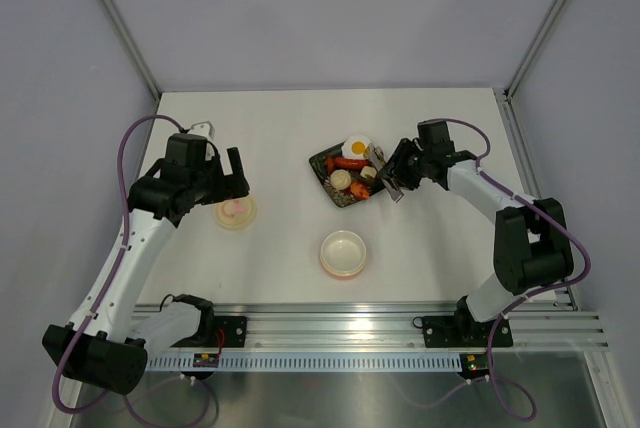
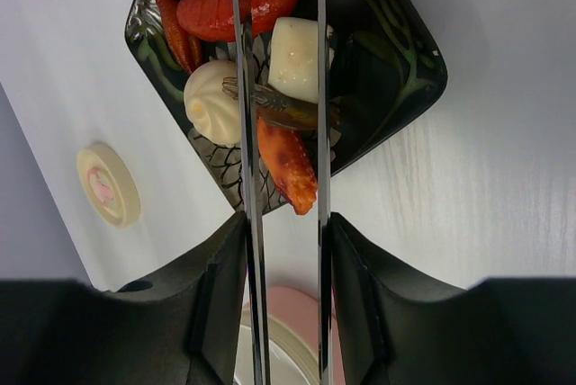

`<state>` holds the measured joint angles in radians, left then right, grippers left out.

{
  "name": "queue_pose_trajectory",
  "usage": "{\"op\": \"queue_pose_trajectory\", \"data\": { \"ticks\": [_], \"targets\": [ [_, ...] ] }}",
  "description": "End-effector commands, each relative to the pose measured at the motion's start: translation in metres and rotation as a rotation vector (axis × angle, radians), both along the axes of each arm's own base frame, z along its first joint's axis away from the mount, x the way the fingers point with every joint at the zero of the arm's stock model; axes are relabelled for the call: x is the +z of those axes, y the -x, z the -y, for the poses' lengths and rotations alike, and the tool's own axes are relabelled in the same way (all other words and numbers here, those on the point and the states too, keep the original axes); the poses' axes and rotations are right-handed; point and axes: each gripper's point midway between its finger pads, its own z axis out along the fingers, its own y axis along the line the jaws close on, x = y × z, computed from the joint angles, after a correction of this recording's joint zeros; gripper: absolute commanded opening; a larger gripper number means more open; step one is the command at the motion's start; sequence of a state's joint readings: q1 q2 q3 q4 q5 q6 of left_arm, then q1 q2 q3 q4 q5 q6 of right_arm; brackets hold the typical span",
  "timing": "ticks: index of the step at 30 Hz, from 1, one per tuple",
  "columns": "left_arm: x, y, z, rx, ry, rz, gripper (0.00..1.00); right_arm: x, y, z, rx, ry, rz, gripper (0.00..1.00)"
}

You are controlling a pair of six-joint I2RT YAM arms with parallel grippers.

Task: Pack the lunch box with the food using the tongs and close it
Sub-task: Pick up the fake food from the plate.

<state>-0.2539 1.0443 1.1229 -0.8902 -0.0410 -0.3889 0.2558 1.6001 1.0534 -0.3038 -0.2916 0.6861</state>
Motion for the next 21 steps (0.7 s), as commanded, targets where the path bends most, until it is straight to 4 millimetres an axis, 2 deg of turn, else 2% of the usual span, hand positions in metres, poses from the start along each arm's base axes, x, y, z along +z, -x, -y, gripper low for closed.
{"op": "queue_pose_trajectory", "data": {
  "ticks": [1, 6, 9, 13, 14, 16, 21],
  "targets": [
    [0.010, -0.004, 0.000, -0.002, 0.001, 0.046, 0.99, 0.005, -0.009, 0.000, -0.007, -0.024, 0.037, 0.46],
    [0.011, -0.004, 0.000, -0.002, 0.002, 0.048, 0.99, 0.007, -0.008, 0.000, -0.005, -0.025, 0.041, 0.40],
    [0.010, -0.004, 0.001, -0.002, 0.005, 0.046, 0.99, 0.012, -0.007, 0.001, -0.004, -0.024, 0.054, 0.32],
    [0.007, -0.006, 0.008, -0.019, 0.035, 0.039, 0.99, 0.019, -0.005, 0.002, -0.004, -0.023, 0.066, 0.19],
    [0.005, -0.007, 0.009, -0.020, 0.038, 0.030, 0.99, 0.022, -0.004, 0.003, -0.007, -0.025, 0.072, 0.09],
    [0.003, -0.008, 0.010, -0.020, 0.040, 0.025, 0.99, 0.025, -0.003, 0.003, -0.011, -0.026, 0.074, 0.00],
    [0.001, -0.008, 0.011, -0.022, 0.039, 0.020, 0.99, 0.037, 0.001, 0.003, -0.008, -0.036, 0.094, 0.00]
  ]
}}
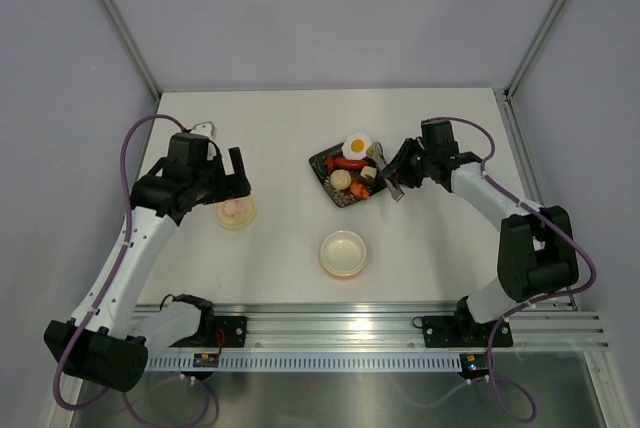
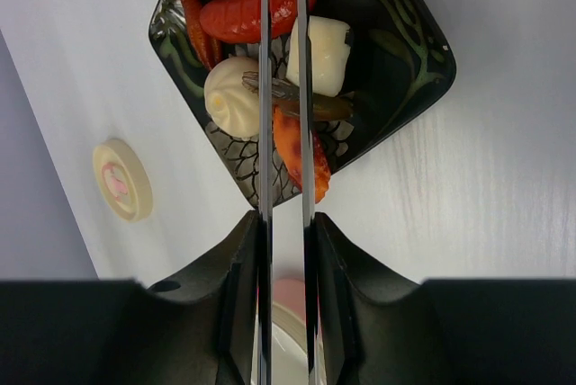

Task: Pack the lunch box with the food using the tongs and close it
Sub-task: Pick up the fake food from the plate.

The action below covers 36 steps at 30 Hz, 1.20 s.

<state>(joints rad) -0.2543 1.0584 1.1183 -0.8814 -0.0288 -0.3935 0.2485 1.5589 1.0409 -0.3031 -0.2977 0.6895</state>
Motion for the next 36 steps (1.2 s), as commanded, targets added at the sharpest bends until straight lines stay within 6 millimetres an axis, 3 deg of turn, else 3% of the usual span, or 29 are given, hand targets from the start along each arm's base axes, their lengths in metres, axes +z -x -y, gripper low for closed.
{"op": "queue_pose_trajectory", "data": {
  "ticks": [1, 19, 28, 36],
  "targets": [
    [0.005, -0.006, 0.008, -0.017, 0.030, 0.033, 0.99, 0.027, 0.000, 0.001, -0.003, -0.023, 0.073, 0.00],
    [0.008, -0.010, 0.010, -0.017, 0.035, 0.038, 0.99, 0.054, 0.033, 0.001, 0.018, -0.075, 0.104, 0.00],
    [0.008, -0.008, 0.017, -0.036, 0.059, 0.030, 0.99, 0.082, 0.039, 0.002, -0.002, -0.113, 0.161, 0.00],
    [0.009, -0.007, 0.015, -0.032, 0.054, 0.034, 0.99, 0.088, 0.046, -0.001, 0.008, -0.147, 0.171, 0.00]
  ]
}}
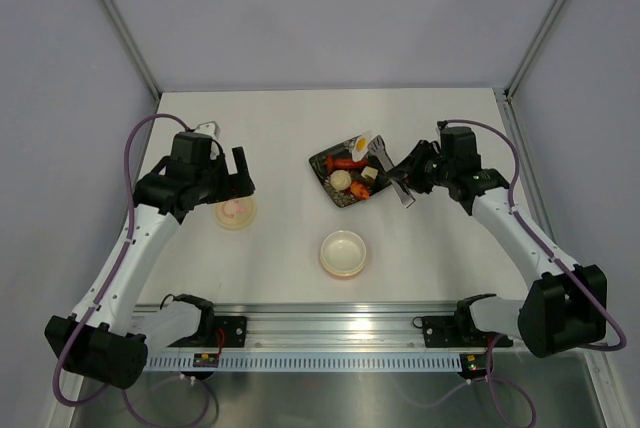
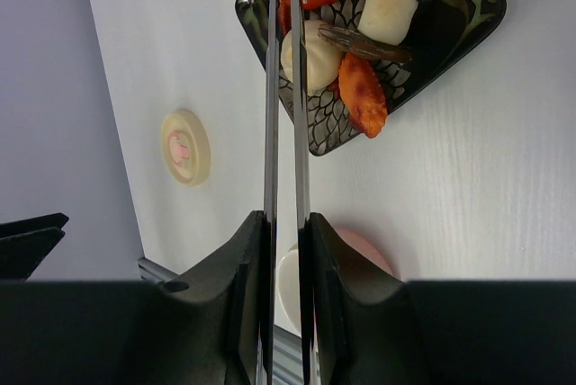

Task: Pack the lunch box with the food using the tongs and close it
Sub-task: Pick up the fake food from the plate.

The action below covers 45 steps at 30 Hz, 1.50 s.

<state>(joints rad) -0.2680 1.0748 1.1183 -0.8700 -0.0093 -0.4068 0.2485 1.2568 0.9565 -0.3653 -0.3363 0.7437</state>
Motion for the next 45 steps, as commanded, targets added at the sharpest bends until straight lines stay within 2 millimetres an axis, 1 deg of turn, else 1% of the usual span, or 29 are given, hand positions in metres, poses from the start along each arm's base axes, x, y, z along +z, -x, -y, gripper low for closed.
{"op": "queue_pose_trajectory", "data": {
  "ticks": [1, 5, 10, 14, 19, 26, 34, 37, 38, 40, 43, 45],
  "targets": [
    [0.011, -0.006, 0.007, -0.015, 0.032, 0.045, 0.99, 0.020, 0.003, -0.004, 0.015, -0.054, 0.053, 0.00],
    [0.010, -0.005, 0.007, -0.015, 0.031, 0.043, 0.99, 0.019, 0.009, -0.008, 0.028, -0.081, 0.052, 0.00],
    [0.010, -0.005, 0.007, -0.015, 0.031, 0.040, 0.99, 0.028, 0.019, -0.013, 0.049, -0.124, 0.069, 0.00],
    [0.009, -0.005, 0.008, -0.013, 0.038, 0.038, 0.99, 0.029, 0.024, -0.017, 0.072, -0.153, 0.075, 0.00],
    [0.009, -0.004, 0.010, -0.016, 0.043, 0.035, 0.99, 0.016, 0.028, -0.018, 0.069, -0.169, 0.048, 0.00],
    [0.009, -0.004, 0.011, -0.019, 0.042, 0.034, 0.99, 0.000, 0.028, -0.021, 0.056, -0.198, 0.015, 0.00],
    [0.007, -0.004, 0.013, -0.022, 0.042, 0.029, 0.99, -0.018, 0.034, -0.017, 0.034, -0.180, -0.032, 0.00],
    [0.007, -0.003, 0.014, -0.026, 0.044, 0.027, 0.99, -0.022, 0.034, -0.017, 0.029, -0.189, -0.042, 0.04],
    [0.006, -0.003, 0.014, -0.025, 0.043, 0.025, 0.99, -0.023, 0.035, -0.018, 0.029, -0.191, -0.045, 0.07],
    [0.007, -0.003, 0.015, -0.027, 0.046, 0.026, 0.99, -0.023, 0.035, -0.018, 0.029, -0.193, -0.046, 0.10],
    [0.008, -0.003, 0.016, -0.030, 0.047, 0.029, 0.99, -0.023, 0.034, -0.018, 0.031, -0.192, -0.050, 0.18],
    [0.008, -0.003, 0.017, -0.030, 0.048, 0.029, 0.99, -0.023, 0.034, -0.018, 0.034, -0.190, -0.052, 0.19]
  ]
}}
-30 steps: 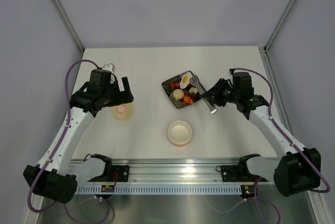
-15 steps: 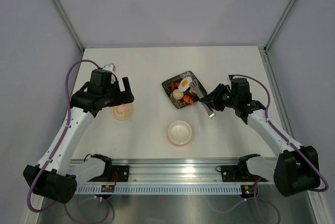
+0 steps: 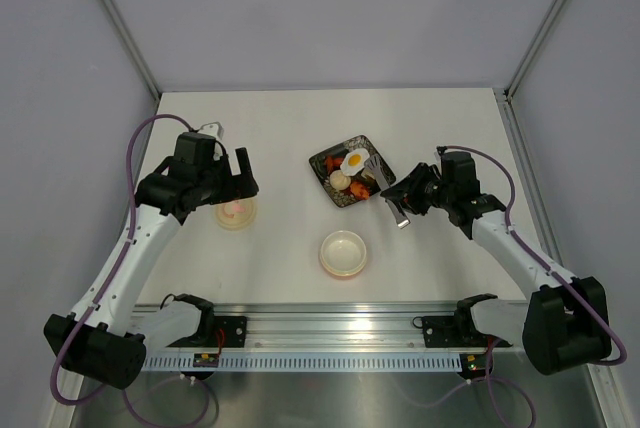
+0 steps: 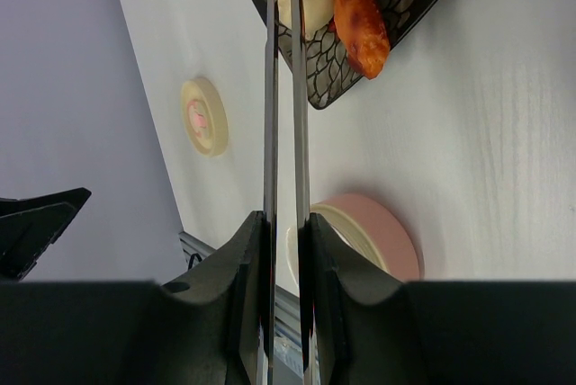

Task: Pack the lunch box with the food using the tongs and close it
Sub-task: Pick up the fake food from the plate.

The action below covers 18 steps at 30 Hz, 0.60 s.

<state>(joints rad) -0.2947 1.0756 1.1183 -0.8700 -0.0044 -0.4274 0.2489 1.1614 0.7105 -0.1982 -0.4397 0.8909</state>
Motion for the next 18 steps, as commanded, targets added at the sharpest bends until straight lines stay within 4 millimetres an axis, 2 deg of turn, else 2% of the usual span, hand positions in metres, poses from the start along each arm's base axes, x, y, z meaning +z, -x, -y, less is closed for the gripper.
{"op": "queue_pose_trajectory", "data": {
  "ticks": [1, 13, 18],
  "targets": [
    [0.0071, -0.0055, 0.0072, -0.012, 0.030, 0.031, 0.99, 0.0101, -0.0024, -0.0079, 0.032, -0.036, 0.029, 0.19],
    [0.0081, -0.0061, 0.0104, -0.019, 0.032, 0.032, 0.99, 0.0044, -0.0054, -0.0107, 0.042, -0.041, 0.010, 0.29],
    [0.0078, -0.0066, 0.0120, -0.022, 0.033, 0.030, 0.99, 0.0037, -0.0060, -0.0108, 0.042, -0.043, 0.007, 0.37]
  ]
}}
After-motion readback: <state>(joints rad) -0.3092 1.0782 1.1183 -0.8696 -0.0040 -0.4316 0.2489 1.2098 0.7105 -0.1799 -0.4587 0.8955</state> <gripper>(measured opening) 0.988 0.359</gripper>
